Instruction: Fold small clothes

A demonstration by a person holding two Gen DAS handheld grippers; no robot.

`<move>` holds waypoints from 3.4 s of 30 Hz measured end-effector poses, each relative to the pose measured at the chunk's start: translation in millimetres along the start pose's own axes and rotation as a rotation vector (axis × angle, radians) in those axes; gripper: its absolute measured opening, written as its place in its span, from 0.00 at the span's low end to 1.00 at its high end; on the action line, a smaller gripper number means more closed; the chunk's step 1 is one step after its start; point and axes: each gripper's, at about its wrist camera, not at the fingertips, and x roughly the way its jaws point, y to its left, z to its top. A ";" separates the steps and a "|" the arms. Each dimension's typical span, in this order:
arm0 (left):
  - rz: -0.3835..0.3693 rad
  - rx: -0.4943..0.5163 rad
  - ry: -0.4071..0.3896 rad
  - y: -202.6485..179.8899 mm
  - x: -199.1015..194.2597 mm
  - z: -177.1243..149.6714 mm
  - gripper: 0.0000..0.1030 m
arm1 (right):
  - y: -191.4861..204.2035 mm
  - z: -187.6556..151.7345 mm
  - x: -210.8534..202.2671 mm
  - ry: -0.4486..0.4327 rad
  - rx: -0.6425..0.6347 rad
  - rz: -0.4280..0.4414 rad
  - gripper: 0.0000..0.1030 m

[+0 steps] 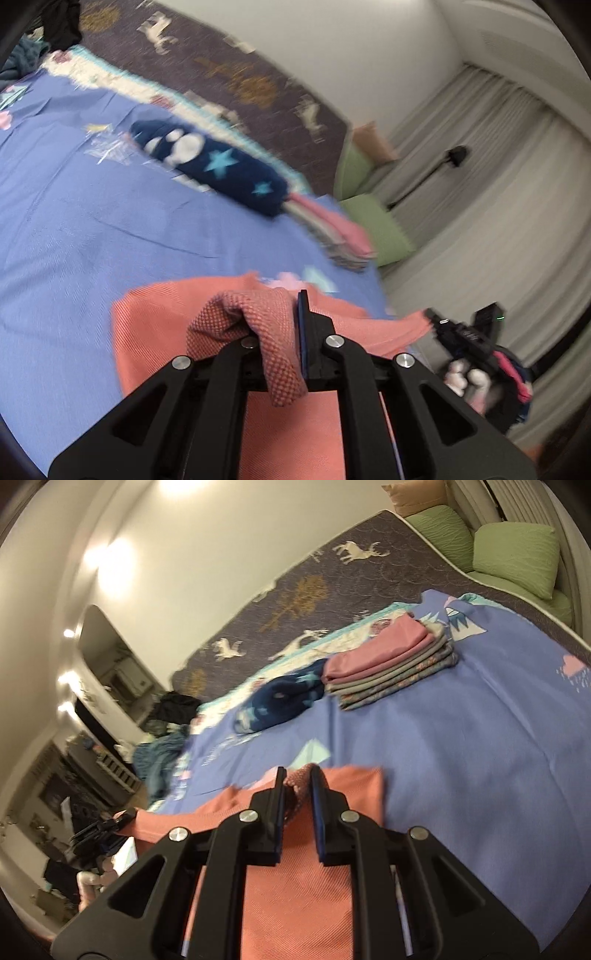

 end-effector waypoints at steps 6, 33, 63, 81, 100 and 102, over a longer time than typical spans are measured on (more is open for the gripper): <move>0.098 -0.121 0.042 50.0 27.4 -1.5 0.38 | -26.8 -10.4 52.7 0.099 0.039 -0.108 0.37; 0.059 -0.059 0.080 76.7 42.8 28.2 0.02 | -28.6 24.5 128.9 0.351 -0.097 -0.076 0.05; 0.155 -0.001 0.065 25.2 -80.7 -94.8 0.45 | -28.6 -93.9 -46.9 0.207 -0.065 -0.083 0.40; 0.369 0.031 0.064 18.1 -101.2 -143.6 0.26 | -35.0 -135.1 -70.4 0.211 -0.010 -0.180 0.06; -0.079 0.459 0.437 -182.5 95.7 -167.6 0.29 | -37.3 -92.9 -68.5 0.203 -0.053 -0.110 0.28; -0.115 0.492 0.475 -206.0 122.2 -173.2 0.31 | -41.0 -81.8 -60.0 0.211 -0.061 -0.105 0.28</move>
